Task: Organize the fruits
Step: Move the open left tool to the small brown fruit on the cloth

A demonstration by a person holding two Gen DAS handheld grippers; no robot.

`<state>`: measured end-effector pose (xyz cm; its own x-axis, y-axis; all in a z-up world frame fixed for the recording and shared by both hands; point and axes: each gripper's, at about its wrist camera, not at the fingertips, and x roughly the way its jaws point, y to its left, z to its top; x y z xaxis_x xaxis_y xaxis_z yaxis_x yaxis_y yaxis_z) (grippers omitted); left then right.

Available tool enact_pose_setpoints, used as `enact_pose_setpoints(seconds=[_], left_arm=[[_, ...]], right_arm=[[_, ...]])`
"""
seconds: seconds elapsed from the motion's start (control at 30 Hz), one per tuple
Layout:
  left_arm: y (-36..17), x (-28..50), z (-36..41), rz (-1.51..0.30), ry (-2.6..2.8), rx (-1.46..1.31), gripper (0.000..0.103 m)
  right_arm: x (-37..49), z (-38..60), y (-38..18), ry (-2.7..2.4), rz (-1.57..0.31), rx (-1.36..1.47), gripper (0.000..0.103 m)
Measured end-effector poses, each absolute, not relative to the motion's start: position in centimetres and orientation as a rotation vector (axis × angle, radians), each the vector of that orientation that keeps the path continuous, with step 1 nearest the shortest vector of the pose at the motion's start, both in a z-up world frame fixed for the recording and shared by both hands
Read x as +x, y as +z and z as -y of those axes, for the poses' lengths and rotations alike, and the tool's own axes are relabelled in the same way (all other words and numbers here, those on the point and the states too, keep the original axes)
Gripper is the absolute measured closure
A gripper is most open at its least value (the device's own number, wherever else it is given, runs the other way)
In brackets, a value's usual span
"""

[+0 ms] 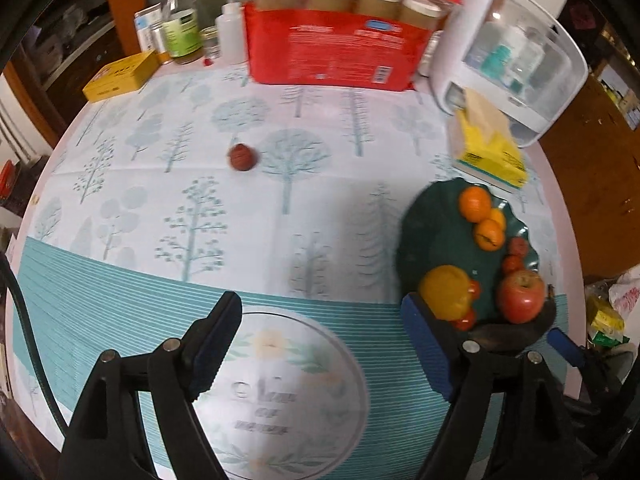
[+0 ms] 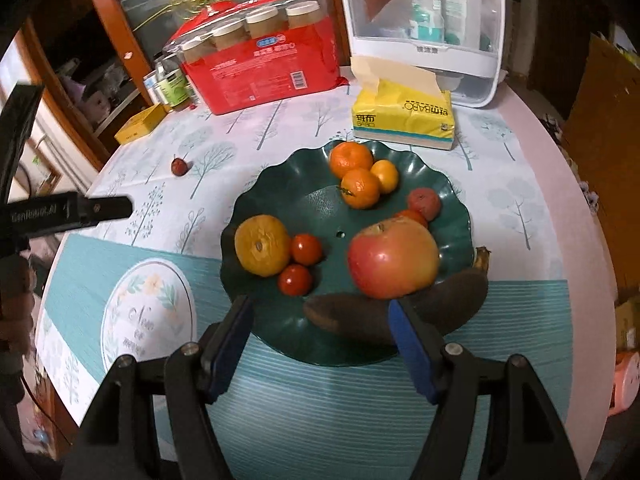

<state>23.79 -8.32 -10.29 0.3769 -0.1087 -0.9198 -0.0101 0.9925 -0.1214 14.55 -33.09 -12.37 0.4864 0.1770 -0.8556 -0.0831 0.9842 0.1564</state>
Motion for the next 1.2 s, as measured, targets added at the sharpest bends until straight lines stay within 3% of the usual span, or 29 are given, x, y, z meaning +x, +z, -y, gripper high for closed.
enact_pose_setpoints(seconds=[0.53, 1.07, 1.2], left_arm=[[-10.8, 30.5, 0.3, -1.173, -0.092, -0.08, 0.022], [-17.2, 38.8, -1.1, -1.155, -0.213, -0.13, 0.022], [-19.0, 39.5, -1.6, -1.122, -0.212, -0.17, 0.03]], right_arm=[[20.9, 27.5, -11.5, 0.046, -1.059, 0.179, 0.027], [26.6, 25.0, -13.2, -0.043, -1.077, 0.232, 0.027], [26.9, 24.8, -14.3, -0.061, -1.106, 0.239, 0.027]])
